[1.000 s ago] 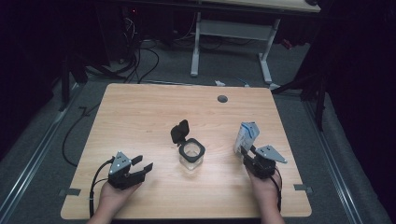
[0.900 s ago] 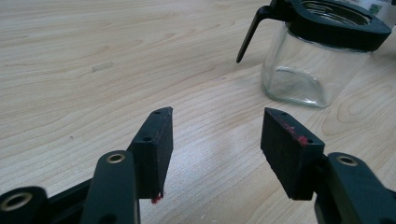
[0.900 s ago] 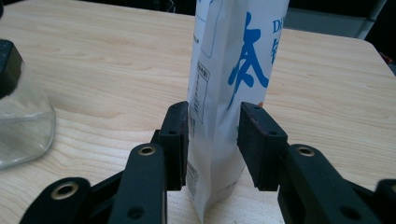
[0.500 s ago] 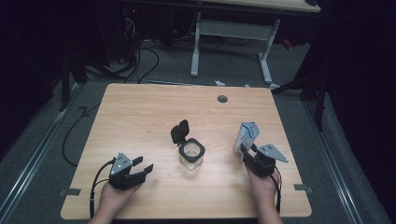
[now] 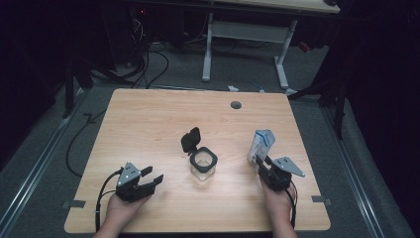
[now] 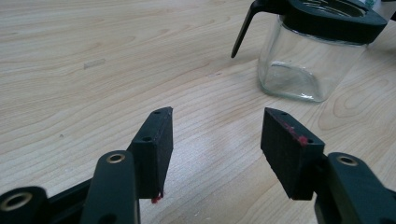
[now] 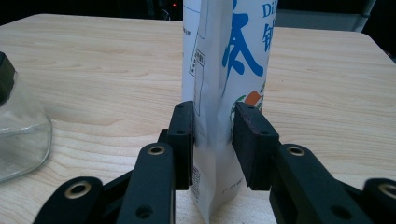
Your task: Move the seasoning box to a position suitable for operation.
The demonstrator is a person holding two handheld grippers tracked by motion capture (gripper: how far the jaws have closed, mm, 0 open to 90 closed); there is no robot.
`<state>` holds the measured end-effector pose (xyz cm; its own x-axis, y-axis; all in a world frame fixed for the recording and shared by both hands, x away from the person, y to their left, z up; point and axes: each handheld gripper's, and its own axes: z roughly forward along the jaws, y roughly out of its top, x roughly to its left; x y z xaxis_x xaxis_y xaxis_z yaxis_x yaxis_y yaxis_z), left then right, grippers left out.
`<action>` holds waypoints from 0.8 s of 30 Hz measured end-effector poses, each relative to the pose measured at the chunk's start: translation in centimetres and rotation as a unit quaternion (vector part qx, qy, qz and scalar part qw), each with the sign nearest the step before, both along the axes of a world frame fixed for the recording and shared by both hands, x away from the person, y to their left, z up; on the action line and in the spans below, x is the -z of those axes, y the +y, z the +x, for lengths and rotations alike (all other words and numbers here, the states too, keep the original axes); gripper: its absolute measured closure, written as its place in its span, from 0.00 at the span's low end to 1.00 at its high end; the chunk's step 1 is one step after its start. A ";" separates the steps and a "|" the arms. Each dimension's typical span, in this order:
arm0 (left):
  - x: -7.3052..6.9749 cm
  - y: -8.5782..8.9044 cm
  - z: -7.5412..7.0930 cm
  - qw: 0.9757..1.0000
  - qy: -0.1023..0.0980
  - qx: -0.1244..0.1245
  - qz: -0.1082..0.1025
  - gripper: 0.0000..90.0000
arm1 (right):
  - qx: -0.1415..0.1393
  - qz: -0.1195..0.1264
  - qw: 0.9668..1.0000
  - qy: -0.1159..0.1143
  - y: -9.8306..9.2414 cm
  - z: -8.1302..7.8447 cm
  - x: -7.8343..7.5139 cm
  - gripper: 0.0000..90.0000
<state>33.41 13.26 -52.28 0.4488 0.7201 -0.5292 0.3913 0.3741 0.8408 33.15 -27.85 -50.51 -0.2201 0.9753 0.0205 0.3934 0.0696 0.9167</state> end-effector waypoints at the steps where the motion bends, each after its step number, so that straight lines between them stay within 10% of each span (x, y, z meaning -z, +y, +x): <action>1: 0.0 0.0 0.0 1.000 0.000 0.000 0.000 0.49 | 0.000 0.000 1.000 0.000 0.0 0.0 0.0 0.77; 24: 0.0 -0.2 0.0 1.000 0.001 0.001 -0.001 0.49 | -0.014 0.002 1.000 0.015 -0.2 0.4 -0.4 0.93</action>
